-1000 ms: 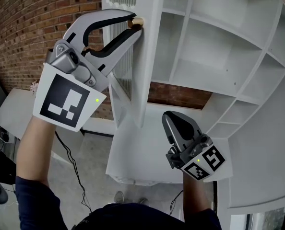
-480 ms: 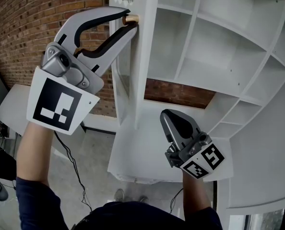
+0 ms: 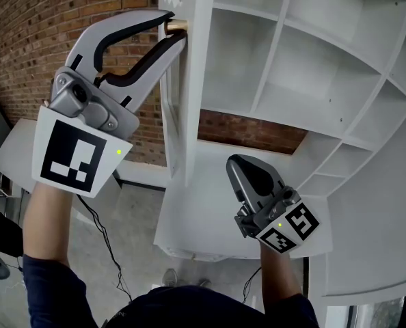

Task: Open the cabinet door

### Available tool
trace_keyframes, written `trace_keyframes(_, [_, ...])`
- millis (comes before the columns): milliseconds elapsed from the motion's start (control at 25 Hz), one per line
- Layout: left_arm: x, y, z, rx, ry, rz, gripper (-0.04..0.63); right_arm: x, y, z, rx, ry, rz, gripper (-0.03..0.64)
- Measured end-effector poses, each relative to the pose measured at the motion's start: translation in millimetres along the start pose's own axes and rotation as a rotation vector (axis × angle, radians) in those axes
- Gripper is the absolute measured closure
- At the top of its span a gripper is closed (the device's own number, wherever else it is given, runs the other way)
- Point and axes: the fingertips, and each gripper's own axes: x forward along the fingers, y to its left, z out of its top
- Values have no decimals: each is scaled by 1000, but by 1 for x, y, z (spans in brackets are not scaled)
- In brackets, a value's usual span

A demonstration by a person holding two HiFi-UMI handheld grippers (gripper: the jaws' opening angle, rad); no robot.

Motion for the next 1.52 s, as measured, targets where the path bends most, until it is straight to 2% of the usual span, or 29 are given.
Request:
trace_keyframes(720, [-6, 2, -5, 19, 6, 73, 498, 4, 3, -2, 5, 7, 13, 591])
trace_keyframes(1040, [-17, -1, -8, -78, 5, 103, 471, -1, 2, 0, 9, 9, 0, 591])
trace_keyframes(1320, [-32, -32, -14, -124, 31, 101, 482, -6, -2, -5, 15, 17, -3, 591])
trace_keyframes(1400, [-37, -42, -20, -166, 48, 104, 519, -7, -3, -5, 14, 16, -1, 591])
trace_keyframes(1520, [-47, -65, -38, -274, 76, 107, 548, -11, -5, -9, 19, 22, -7, 591])
